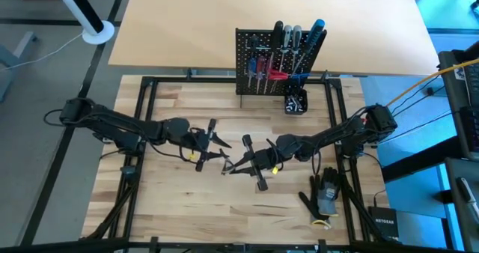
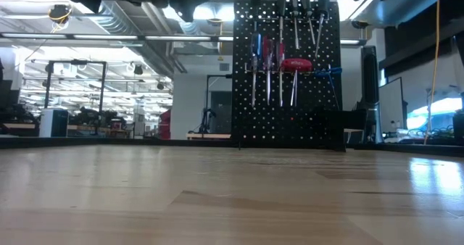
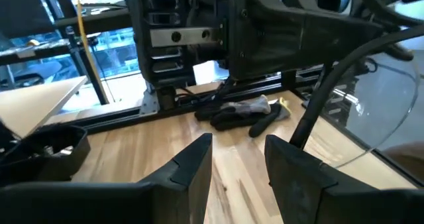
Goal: Hang tools onto peg board
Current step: Hang the black safety glasses on the peg board
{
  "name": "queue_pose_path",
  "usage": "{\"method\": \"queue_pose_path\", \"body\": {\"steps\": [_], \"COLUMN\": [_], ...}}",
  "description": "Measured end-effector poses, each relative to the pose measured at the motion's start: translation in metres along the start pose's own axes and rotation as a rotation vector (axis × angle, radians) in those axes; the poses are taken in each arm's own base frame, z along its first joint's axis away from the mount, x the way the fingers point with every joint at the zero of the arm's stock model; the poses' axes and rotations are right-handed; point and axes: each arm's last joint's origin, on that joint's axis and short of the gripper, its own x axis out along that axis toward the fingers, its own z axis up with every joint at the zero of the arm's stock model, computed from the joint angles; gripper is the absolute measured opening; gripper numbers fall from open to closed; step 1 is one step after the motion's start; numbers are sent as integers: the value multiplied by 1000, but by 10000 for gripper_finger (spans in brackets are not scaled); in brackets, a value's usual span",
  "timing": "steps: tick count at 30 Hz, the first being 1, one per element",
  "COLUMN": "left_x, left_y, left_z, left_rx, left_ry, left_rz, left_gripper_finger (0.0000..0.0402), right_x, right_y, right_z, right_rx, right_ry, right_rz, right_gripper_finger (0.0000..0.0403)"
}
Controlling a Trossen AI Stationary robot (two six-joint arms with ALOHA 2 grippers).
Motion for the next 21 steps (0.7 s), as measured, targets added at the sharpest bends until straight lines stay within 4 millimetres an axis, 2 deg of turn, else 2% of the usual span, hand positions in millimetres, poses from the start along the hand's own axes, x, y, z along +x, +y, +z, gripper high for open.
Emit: {"method": "queue_pose_path", "body": {"steps": [4,8,16,21], "left_x": [6,4,-30,-46], "left_y": [-2,-1,2,4], "left_z": [-6,-5,18,34], "left_rx": [0,-1,48,-18], "left_ry": [20,24,27,-52], "left_rz": [-11,-7,69,93], "left_gripper_finger": [131,131,131,131], "right_x": [0,0,0,0], "right_y": [0,0,3,2], "right_z": [-1,-2,0,-2], "right_rx": [4,14,-2,-7], "right_ry": [10,13,0,28], "right_rz": [2,1,1,-33], "right_gripper_finger": [35,35,35,35]}}
